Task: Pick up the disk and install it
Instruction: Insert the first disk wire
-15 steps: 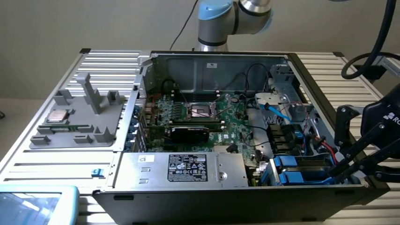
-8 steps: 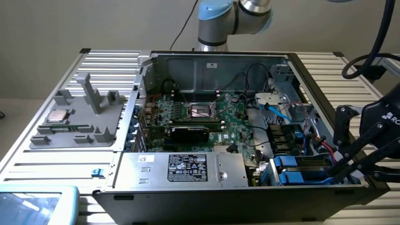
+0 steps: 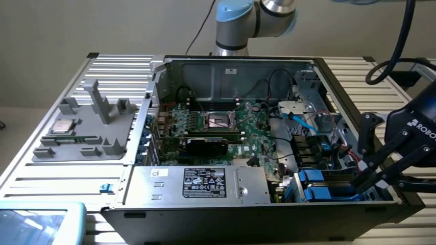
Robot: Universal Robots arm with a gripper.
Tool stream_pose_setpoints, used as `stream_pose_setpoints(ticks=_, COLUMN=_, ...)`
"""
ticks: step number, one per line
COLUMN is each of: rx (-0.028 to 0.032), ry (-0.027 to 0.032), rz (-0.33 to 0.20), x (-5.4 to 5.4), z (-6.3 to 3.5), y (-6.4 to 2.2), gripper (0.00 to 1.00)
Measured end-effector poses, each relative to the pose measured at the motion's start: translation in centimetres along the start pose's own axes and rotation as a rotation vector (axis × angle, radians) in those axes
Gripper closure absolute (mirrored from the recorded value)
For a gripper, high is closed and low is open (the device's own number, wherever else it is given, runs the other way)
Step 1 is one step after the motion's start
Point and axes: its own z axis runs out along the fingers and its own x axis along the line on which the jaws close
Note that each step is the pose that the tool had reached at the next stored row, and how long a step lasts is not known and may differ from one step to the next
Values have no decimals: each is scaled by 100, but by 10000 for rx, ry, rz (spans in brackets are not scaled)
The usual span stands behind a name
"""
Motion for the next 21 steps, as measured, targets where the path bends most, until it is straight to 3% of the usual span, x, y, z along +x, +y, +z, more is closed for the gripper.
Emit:
stream_pose_setpoints(ticks=3, rx=14, ry=-18, rz=10, x=57, z=13, y=36, gripper=84)
stream_pose_setpoints(ticks=5, rx=42, ry=-69, rz=38, x=79, z=23, y=52, gripper=84)
stream_pose_setpoints(ticks=10, rx=222, ry=-397, rz=197, x=107, z=32, y=71, gripper=84)
stream_pose_setpoints(ticks=11, rx=228, ry=-411, rz=203, x=107, z=32, y=71, gripper=84)
stream_pose_setpoints(ticks=14, rx=235, ry=-404, rz=254, x=107, z=31, y=71, gripper=84)
stream_pose_setpoints(ticks=18, rx=217, ry=-188, rz=773, x=107, z=31, y=71, gripper=84)
stream_pose_setpoints(ticks=21, rx=236, ry=-121, rz=1105, x=108, z=32, y=72, gripper=84)
